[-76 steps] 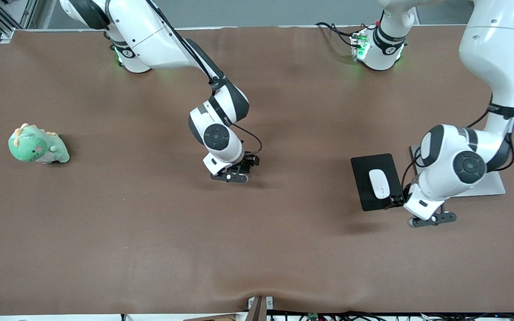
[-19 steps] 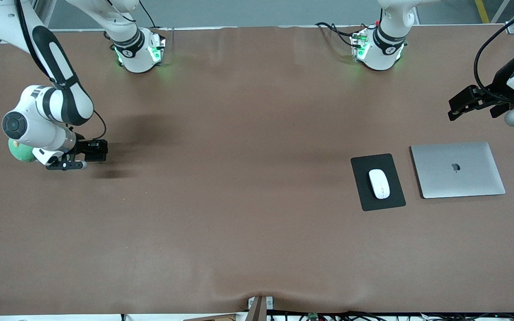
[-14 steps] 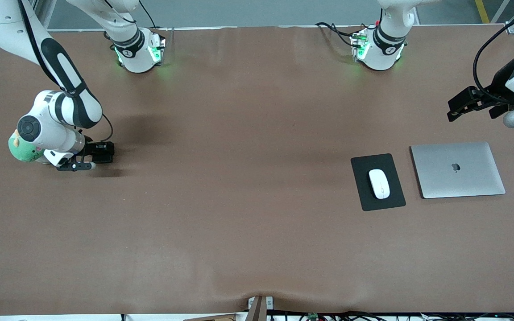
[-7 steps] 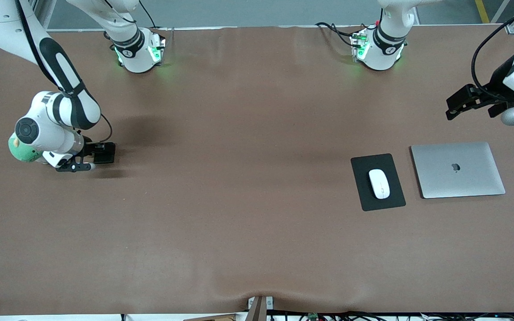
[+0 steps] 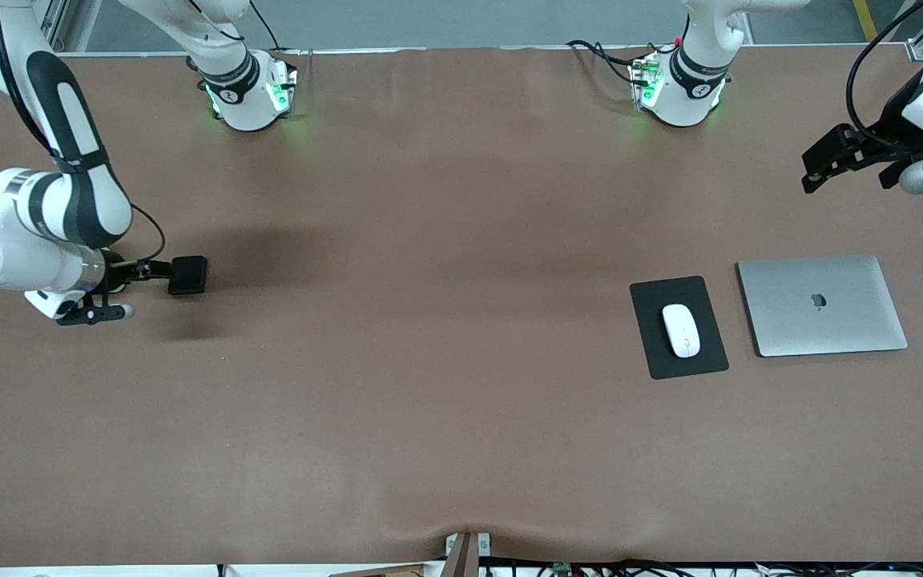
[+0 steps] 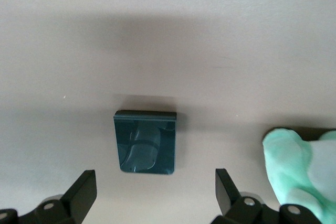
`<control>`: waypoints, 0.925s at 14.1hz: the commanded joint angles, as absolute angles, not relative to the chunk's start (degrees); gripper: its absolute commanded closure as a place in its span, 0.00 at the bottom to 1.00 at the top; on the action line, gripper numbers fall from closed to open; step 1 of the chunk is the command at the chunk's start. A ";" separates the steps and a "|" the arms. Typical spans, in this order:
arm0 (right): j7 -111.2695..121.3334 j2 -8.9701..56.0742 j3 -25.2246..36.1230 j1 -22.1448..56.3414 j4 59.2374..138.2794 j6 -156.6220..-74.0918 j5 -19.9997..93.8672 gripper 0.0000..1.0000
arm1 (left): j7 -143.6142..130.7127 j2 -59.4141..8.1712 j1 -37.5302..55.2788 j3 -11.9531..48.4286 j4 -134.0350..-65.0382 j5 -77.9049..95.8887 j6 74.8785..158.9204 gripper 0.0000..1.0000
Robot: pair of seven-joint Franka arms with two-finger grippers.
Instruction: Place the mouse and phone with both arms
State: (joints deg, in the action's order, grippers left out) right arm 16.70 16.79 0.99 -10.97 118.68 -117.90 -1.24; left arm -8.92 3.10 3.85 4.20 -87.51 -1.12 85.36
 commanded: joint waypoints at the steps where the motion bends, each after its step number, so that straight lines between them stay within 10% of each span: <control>1: 17.40 16.52 0.70 -10.82 112.35 -108.06 -2.37 0.00 | -6.15 4.57 3.87 3.43 -89.12 -0.18 85.43 0.00; 13: 17.67 3.78 0.09 -7.56 100.21 -87.55 -0.62 0.00 | -6.06 4.22 1.32 3.43 -89.03 -0.09 85.60 0.00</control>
